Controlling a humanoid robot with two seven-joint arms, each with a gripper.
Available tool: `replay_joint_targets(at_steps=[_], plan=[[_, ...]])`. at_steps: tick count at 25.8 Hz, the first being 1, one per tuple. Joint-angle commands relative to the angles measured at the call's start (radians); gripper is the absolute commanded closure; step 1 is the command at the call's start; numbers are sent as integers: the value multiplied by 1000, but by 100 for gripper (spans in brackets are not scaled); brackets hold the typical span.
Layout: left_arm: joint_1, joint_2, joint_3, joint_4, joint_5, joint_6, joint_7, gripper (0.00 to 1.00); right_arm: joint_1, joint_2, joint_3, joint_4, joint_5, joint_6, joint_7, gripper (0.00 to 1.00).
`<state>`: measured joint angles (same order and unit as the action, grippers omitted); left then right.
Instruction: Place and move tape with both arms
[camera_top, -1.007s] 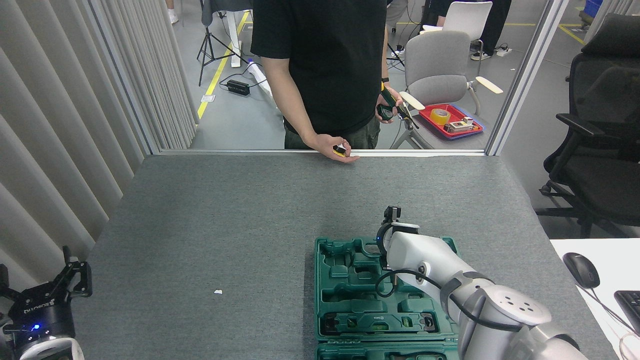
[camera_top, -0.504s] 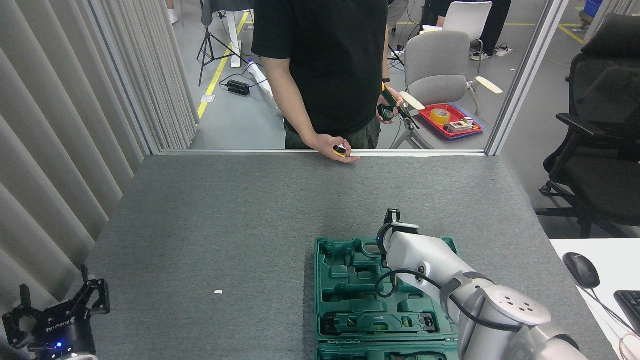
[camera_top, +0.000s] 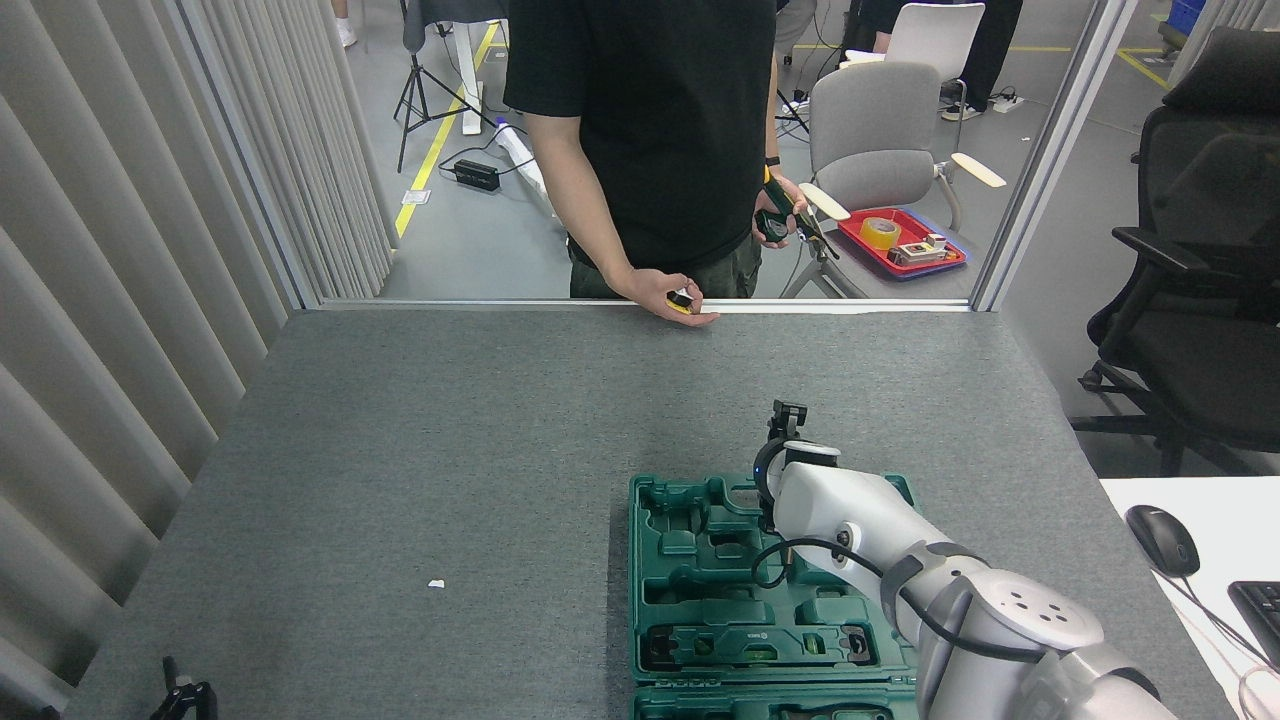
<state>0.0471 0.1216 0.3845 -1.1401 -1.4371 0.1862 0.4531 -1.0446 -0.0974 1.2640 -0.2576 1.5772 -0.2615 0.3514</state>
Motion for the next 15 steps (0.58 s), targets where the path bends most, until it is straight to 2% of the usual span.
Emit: replay_joint_targets(at_steps=[1,6,11,15], plan=[[0,3,4,-6,15,-14,-7,1,1,-1,2,0,0,41,-3,0],[0,4,2,-23,64,-14,-31,1,1,-2,0,1,-2,35,-2,3],[2,-10,-3,-44,70,-14,-48,1,6,-4,2,1,-43,30,0,37],[-23,-5,-3,-43,87,-13,-65,1,6,-5,2,1,-48,27,1,55]])
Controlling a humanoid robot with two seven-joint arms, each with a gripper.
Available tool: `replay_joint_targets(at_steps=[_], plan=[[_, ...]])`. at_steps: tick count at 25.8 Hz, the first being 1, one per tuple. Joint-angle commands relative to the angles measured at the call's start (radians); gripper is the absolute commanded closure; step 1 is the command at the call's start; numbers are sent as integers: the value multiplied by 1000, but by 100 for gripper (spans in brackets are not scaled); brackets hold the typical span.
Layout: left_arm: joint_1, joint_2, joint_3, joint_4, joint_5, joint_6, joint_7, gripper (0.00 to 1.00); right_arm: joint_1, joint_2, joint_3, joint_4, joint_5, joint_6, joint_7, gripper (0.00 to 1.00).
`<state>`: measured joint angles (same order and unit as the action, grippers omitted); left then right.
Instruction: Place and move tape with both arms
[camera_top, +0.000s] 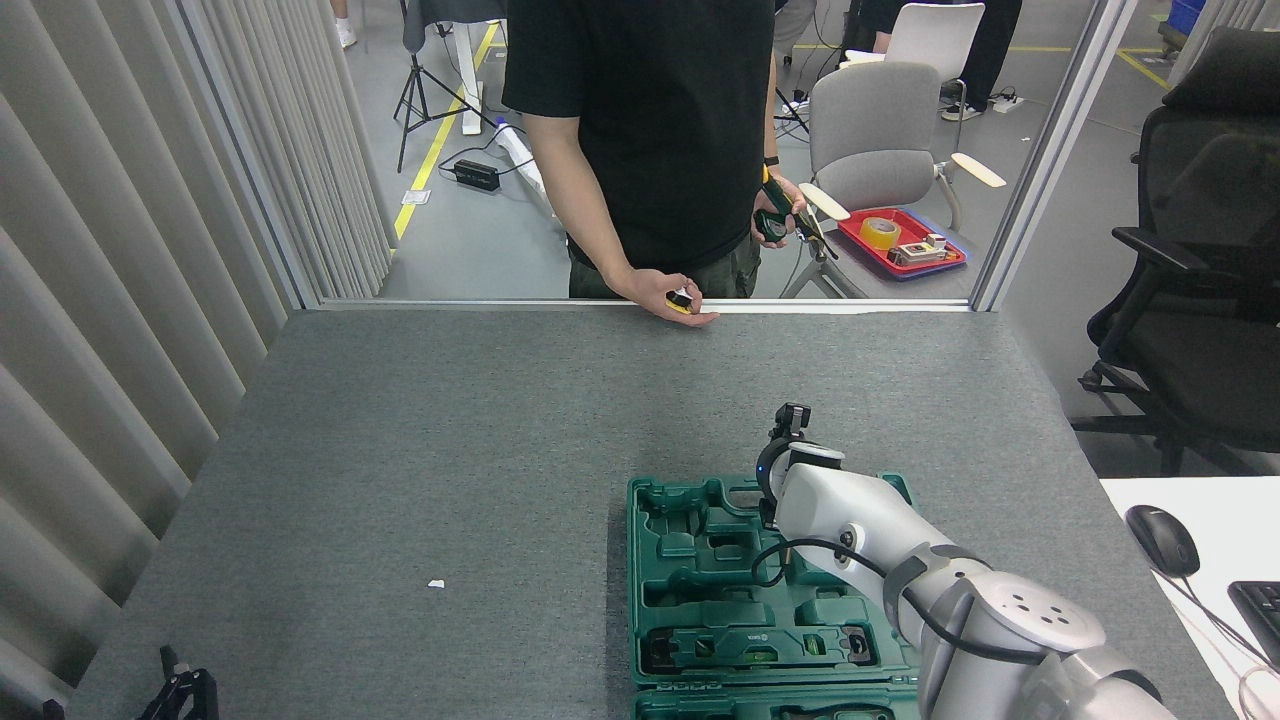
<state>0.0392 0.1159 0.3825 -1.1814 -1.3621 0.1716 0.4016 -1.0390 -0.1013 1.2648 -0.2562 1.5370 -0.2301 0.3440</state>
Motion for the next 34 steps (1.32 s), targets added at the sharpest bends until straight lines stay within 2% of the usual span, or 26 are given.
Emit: replay_joint_targets(at_steps=[1,3,8,11,12,13,14,15,28,29,30,34], plan=[[-18,-2,-1,-3,15,2,-21,1,1,-1,1,0,-8,-5,9,59],[-30,-7,-2,-4,17,2,-33,1,1,-3,1,0,-8,-5,9,62],[-67,-7,-4,5,40,8,-35,1,2,-12,-1,0,-14,-8,9,62],[-68,-1,-4,6,72,15,-36,1,4,-12,1,0,-21,-6,7,56],[-68,1,-4,6,77,15,-36,1,4,-12,2,0,-20,-5,9,47],[-68,5,-4,6,78,15,-36,1,1,-14,4,0,-18,-3,7,32],[-65,5,-4,5,80,14,-36,1,-4,-14,5,0,-18,2,7,10],[-64,5,-4,5,80,14,-36,1,-6,-14,4,0,-17,-5,6,0],[-51,10,-4,8,78,0,-36,1,-9,-14,5,-2,-20,-3,7,1],[-53,10,-4,8,78,2,-36,1,-7,-12,5,-2,-20,-2,7,5],[-56,8,-4,8,78,2,-36,1,-6,-12,5,-3,-21,-3,7,14],[-68,4,-4,8,81,3,-36,1,-1,-12,4,-2,-23,-8,9,57]])
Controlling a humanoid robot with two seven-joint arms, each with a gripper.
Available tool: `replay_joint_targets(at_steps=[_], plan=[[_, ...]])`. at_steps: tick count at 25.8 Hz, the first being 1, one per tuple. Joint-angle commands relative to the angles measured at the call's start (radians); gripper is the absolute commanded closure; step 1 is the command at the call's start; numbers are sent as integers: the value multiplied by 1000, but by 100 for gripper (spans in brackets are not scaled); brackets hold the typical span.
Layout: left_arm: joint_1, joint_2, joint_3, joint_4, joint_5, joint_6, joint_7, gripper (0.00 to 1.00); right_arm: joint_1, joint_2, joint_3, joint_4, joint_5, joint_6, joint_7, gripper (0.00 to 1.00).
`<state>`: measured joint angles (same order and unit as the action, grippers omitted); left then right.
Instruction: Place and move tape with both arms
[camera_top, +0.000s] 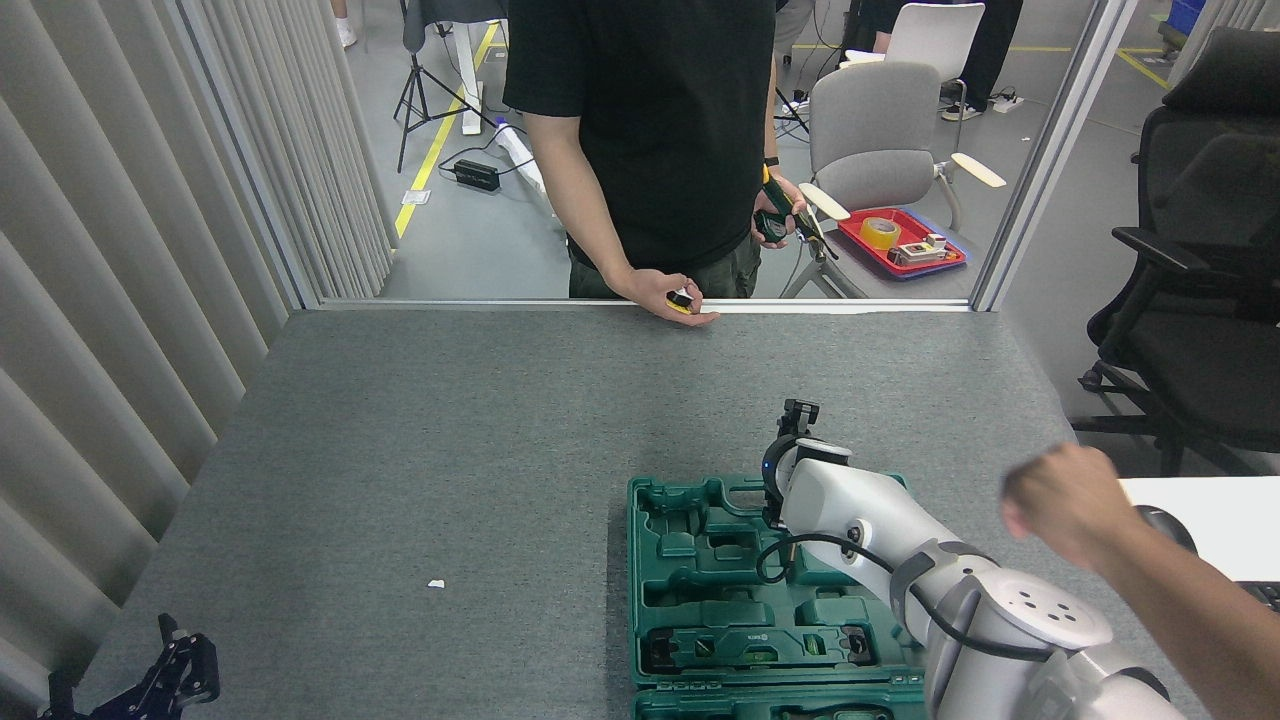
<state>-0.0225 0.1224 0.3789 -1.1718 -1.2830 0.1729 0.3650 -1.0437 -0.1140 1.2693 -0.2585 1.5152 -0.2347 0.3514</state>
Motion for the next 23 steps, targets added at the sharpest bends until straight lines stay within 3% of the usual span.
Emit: replay_joint_targets(at_steps=[1,8,14,16,17,19,23], plan=[[-5,-4,0,-2,2,2,0,1,4,0,1,-1,-1,-3,1,62],[9,-15,0,24,31,5,5,1,5,2,-1,1,-1,-5,1,73],[7,-15,-2,23,28,14,3,1,5,2,-1,-1,-18,-6,1,71],[7,-15,-2,23,27,14,2,1,5,2,1,-2,-18,-5,1,58],[6,-17,-3,24,27,14,2,1,4,2,1,-4,-18,-3,1,43],[3,-20,-20,27,28,16,2,1,-2,0,4,-5,-15,0,-2,0],[-31,-20,-35,40,28,17,0,1,-2,2,4,-11,-16,8,-2,0]])
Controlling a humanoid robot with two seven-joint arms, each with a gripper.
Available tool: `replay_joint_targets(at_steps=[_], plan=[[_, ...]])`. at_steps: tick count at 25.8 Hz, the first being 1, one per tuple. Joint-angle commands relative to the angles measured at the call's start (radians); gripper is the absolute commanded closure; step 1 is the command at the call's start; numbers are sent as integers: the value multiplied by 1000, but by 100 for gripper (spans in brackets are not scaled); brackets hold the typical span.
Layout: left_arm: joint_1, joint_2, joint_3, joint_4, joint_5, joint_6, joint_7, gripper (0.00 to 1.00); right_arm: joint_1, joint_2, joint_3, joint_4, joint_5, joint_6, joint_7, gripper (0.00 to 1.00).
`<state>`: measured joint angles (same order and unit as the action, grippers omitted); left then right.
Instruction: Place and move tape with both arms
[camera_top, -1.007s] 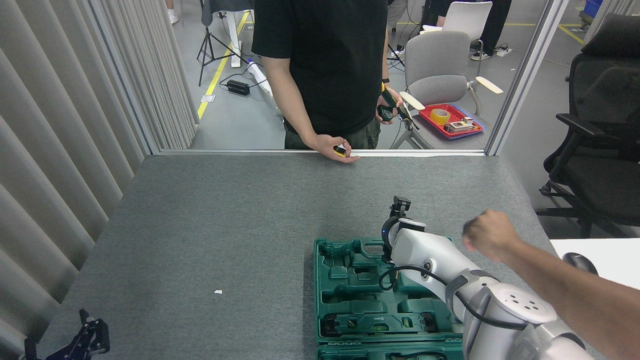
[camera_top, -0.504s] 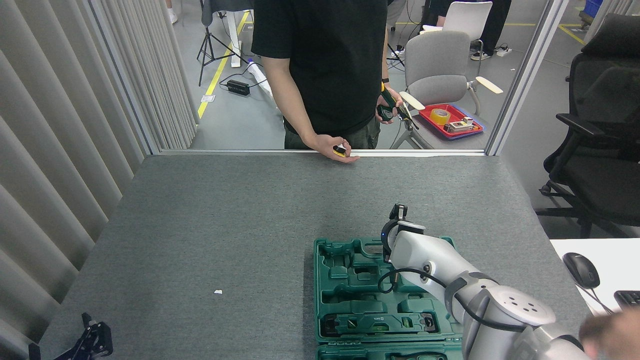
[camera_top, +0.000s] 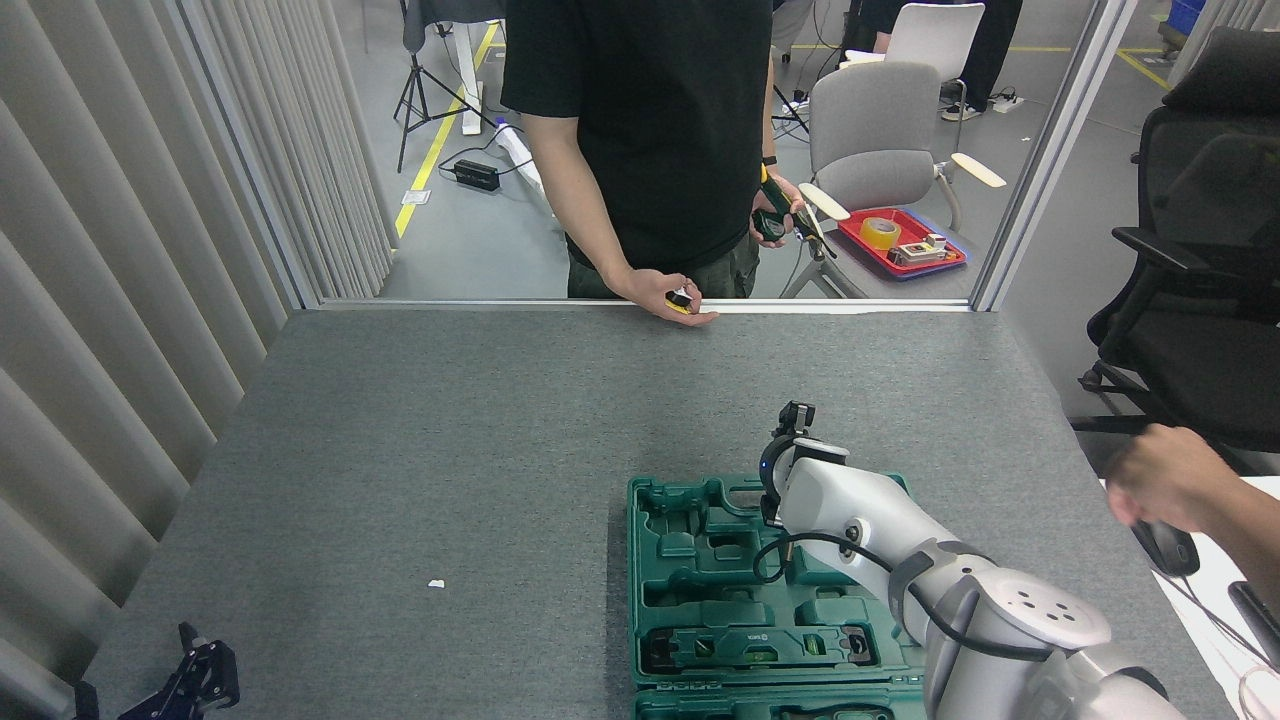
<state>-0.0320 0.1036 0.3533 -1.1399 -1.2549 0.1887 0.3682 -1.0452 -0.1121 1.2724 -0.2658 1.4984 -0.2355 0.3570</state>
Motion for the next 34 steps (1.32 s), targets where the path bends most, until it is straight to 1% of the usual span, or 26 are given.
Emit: replay_joint_targets(at_steps=[1,7,16,18,21,23,30,34], plan=[[-29,-1,-11,9,0,1,-3,1,-1,0,1,-4,0,7,-7,0],[-29,1,-24,38,2,0,-3,1,7,3,-1,-6,-1,-1,-7,0],[-19,2,-22,40,3,0,-3,1,1,0,-7,-4,-1,-7,-7,0],[6,1,-22,42,5,0,-2,1,1,-1,-7,-4,-3,-45,-7,0],[34,1,-22,34,6,0,-2,1,-1,0,-5,-4,-1,-142,-7,0],[47,-1,-24,31,5,-3,0,1,-7,-1,-7,-4,-3,-171,-6,0],[49,-12,-43,20,5,-12,-2,1,-16,-1,-5,-3,-4,-137,-7,0],[57,-12,-43,-4,6,-14,-2,1,-16,-4,-4,7,-29,-120,-7,0]])
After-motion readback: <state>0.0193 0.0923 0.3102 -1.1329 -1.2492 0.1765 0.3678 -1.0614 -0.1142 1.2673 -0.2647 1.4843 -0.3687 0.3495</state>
